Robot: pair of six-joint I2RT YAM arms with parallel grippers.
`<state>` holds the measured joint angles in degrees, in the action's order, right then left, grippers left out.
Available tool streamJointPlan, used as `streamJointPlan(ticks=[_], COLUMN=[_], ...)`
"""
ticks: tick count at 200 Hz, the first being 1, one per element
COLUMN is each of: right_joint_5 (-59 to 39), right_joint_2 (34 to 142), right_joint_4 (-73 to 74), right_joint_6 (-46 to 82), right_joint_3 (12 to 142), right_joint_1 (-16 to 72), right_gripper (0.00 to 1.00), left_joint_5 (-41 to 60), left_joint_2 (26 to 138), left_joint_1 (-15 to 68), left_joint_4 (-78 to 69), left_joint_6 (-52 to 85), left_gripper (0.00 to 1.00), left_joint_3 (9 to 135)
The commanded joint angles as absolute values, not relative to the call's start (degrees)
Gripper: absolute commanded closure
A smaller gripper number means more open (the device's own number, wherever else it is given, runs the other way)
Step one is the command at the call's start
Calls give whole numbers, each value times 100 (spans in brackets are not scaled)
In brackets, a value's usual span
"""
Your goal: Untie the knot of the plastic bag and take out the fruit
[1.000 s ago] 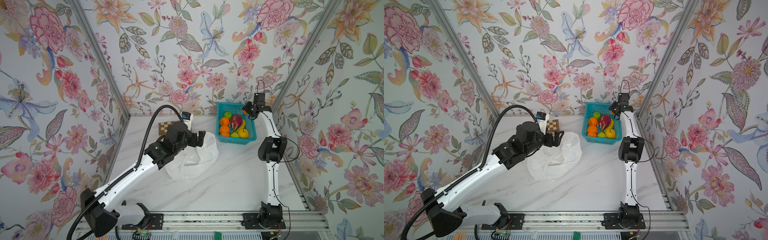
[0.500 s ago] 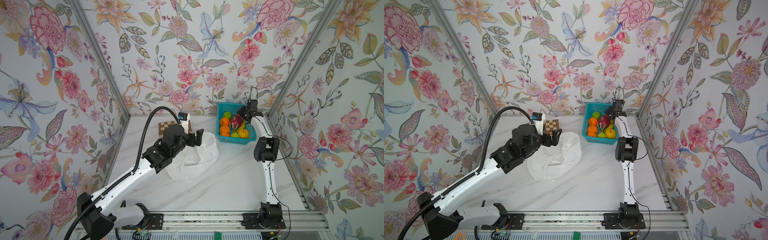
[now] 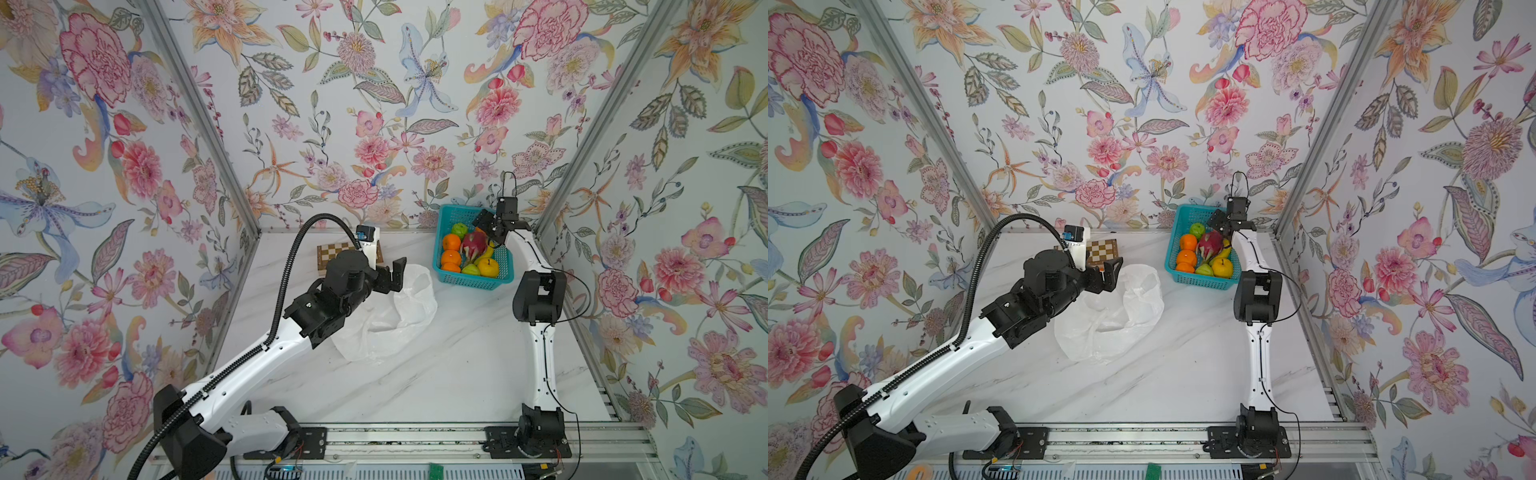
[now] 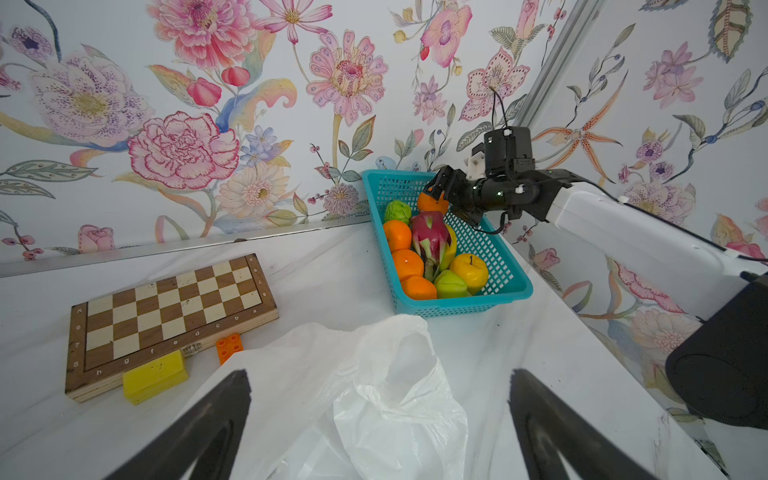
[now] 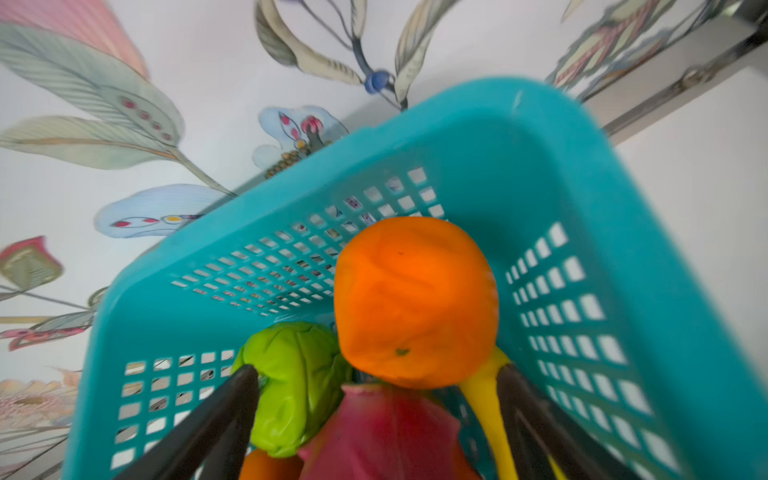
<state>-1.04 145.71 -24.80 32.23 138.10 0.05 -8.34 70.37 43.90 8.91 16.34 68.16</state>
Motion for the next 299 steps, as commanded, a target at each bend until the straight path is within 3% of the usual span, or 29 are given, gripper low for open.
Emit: streamJointPlan(ticks=[1, 41, 93, 118, 156, 205, 257, 273, 299], right_joint_5=[-73, 28, 830, 1342, 1619, 1538, 1404, 1213, 701], right_joint_2=[13528, 11914, 9264, 8191, 7291, 7271, 8533, 8801, 8661], right_joint_4=[-2409, -1786, 242, 1423, 1936, 3132, 3525, 4431, 4903], right_joint_6=[3014, 2977, 2658, 2734, 2390, 1390, 825, 610, 616], right_joint_3=[13382, 11698, 8051, 6144, 4332, 2652, 2948, 2728, 2361], right_joint_1=[-111, -187, -242, -291, -324, -290, -198, -301, -422], right_gripper=[6, 4, 3, 2, 1, 1, 1, 1, 1], left_joint_5=[-1136, -2050, -3030, -3111, -3061, -2320, -1271, -1032, -781], left_joint_2=[6668, 5989, 5116, 4539, 4032, 4138, 4727, 4925, 5198], left_joint_1=[4445, 4416, 4137, 3668, 2906, 1963, 904, 734, 674], left_joint_4=[904, 868, 1523, 1456, 1637, 1150, -268, -674, -1500], left_joint_6=[1494, 1600, 1461, 1633, 1618, 1586, 1560, 1362, 782], left_gripper=[1, 1, 1, 1, 1, 1, 1, 1, 1], left_joint_3=[6664, 6205, 5762, 5312, 4778, 3885, 2868, 2634, 2235])
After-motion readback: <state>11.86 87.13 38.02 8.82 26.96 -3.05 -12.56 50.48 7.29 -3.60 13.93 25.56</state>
